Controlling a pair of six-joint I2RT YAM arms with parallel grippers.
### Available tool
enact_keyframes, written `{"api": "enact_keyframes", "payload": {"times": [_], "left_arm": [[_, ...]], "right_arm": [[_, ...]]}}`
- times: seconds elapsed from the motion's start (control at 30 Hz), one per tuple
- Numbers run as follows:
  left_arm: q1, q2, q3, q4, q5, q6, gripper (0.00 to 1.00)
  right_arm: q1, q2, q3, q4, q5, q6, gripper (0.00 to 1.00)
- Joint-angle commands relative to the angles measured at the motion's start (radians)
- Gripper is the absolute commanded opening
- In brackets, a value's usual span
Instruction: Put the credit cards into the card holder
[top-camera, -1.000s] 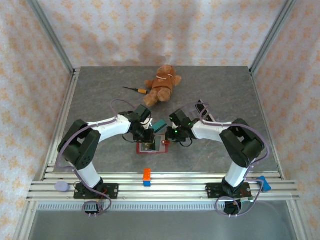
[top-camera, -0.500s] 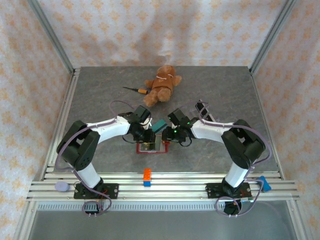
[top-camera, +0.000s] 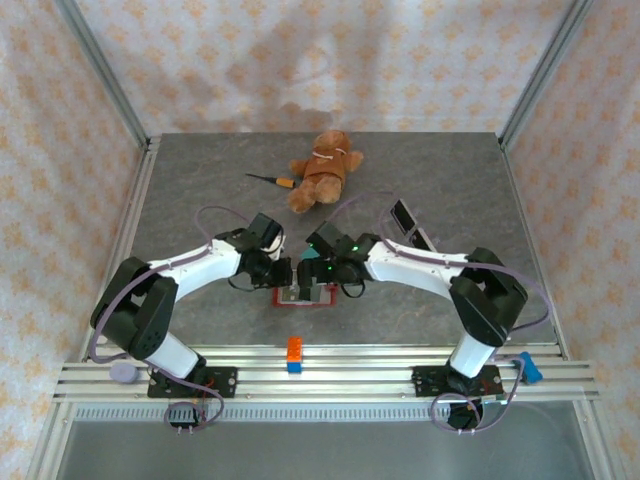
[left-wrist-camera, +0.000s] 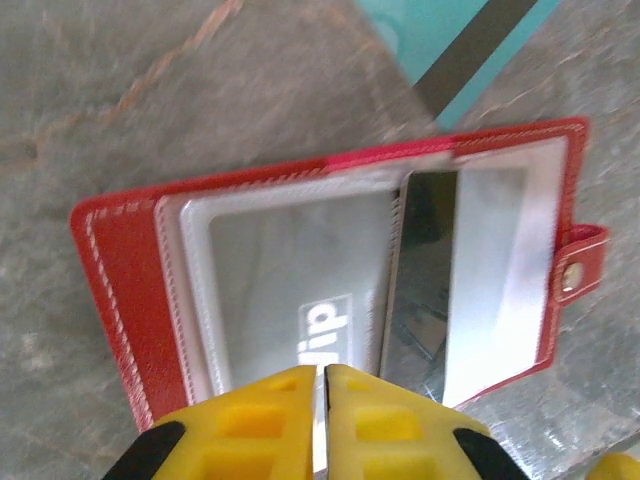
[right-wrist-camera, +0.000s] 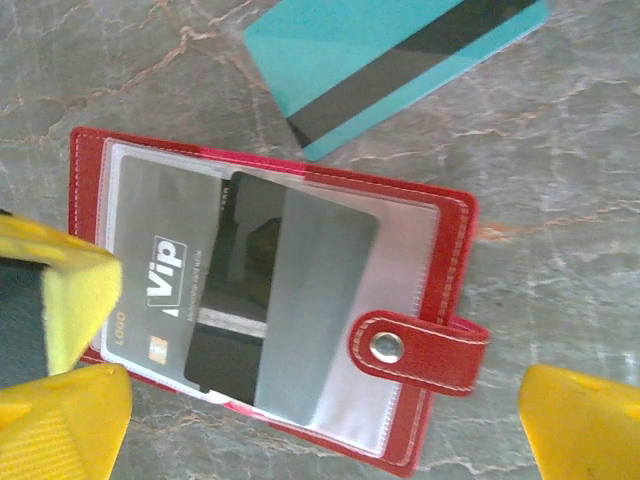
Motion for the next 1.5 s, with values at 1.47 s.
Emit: {"api": "enact_keyframes", "payload": {"times": [1.47], "left_arm": [[0.050, 0.042, -0.114, 0.108, -0.008, -0.007, 0.06]], "right_arm": [[0.049, 0.156, 0.083, -0.023, 0.159, -0.055, 0.99]]}}
